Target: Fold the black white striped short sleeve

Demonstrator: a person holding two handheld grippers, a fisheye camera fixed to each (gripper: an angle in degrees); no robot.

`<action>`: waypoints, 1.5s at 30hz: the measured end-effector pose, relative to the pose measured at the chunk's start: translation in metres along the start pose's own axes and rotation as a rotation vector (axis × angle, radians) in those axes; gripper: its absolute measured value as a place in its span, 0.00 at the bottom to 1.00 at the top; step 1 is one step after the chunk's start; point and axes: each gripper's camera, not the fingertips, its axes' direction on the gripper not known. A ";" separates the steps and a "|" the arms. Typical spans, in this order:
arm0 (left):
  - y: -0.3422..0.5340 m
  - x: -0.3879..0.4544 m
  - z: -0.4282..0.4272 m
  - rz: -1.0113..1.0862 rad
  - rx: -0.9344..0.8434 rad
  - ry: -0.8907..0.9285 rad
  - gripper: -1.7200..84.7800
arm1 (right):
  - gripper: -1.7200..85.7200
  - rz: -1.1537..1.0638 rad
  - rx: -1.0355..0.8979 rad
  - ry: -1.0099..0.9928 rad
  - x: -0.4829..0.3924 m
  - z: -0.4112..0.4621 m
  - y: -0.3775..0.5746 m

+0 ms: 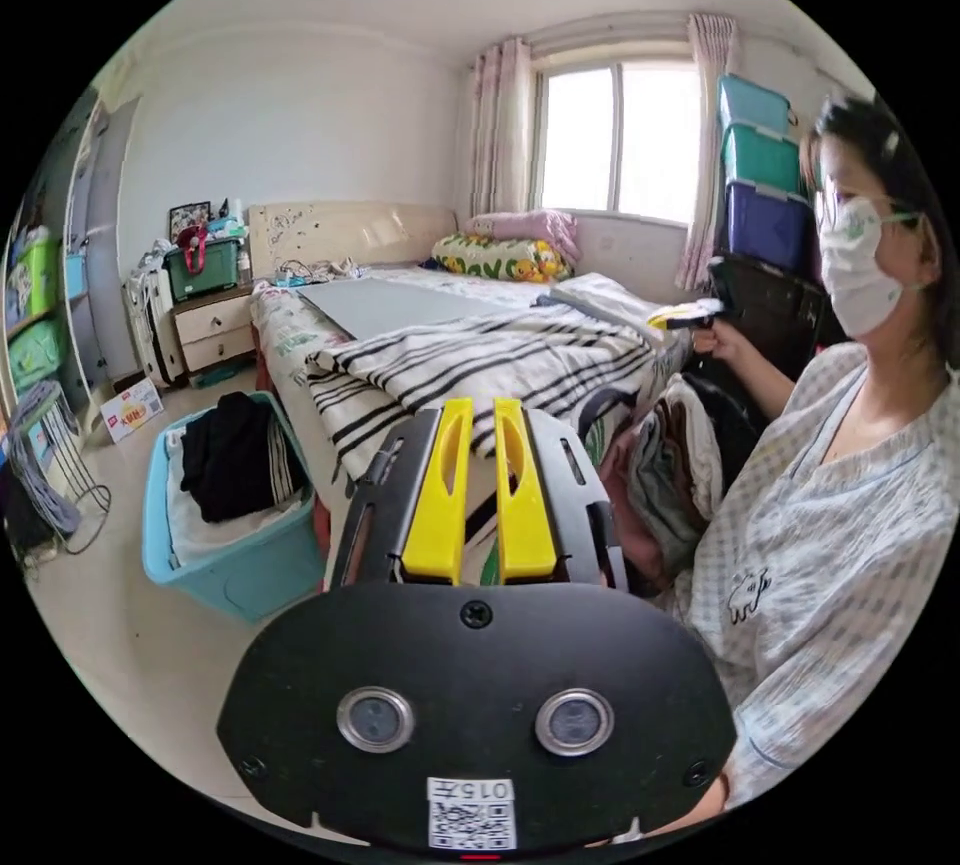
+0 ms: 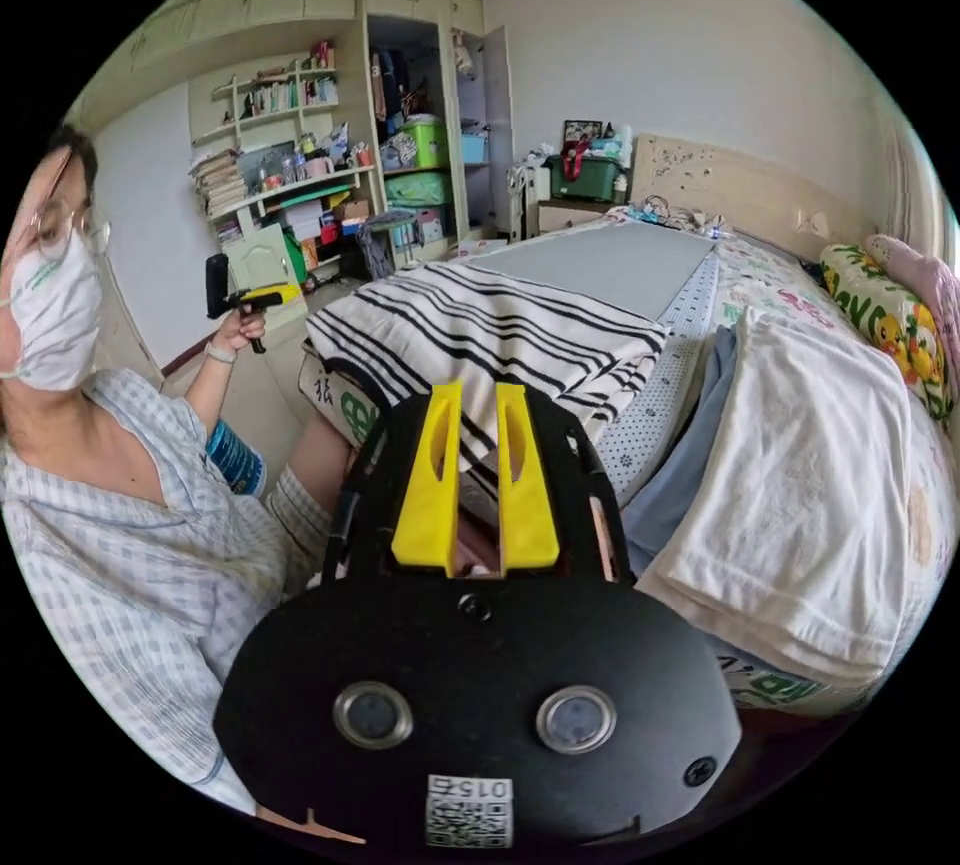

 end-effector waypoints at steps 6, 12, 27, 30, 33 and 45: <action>-0.039 -0.104 0.037 -0.280 -0.003 -0.025 0.18 | 0.14 0.285 0.000 -0.026 0.095 0.039 -0.043; -0.053 -0.209 0.118 -0.509 -0.120 0.044 0.18 | 0.18 0.492 -0.102 0.036 0.160 0.098 -0.076; -0.082 -0.255 0.200 -0.506 -0.250 -0.012 0.02 | 0.03 0.467 -0.100 0.041 0.188 0.148 -0.119; -0.100 -0.245 0.198 -0.470 -0.237 -0.082 0.01 | 0.03 0.447 -0.094 0.091 0.184 0.159 -0.137; -0.120 -0.238 0.202 -0.452 -0.229 -0.131 0.01 | 0.02 0.431 -0.090 0.148 0.180 0.170 -0.156; -0.204 -0.214 0.252 -0.407 -0.238 -0.244 0.04 | 0.04 0.444 -0.122 0.294 0.182 0.227 -0.202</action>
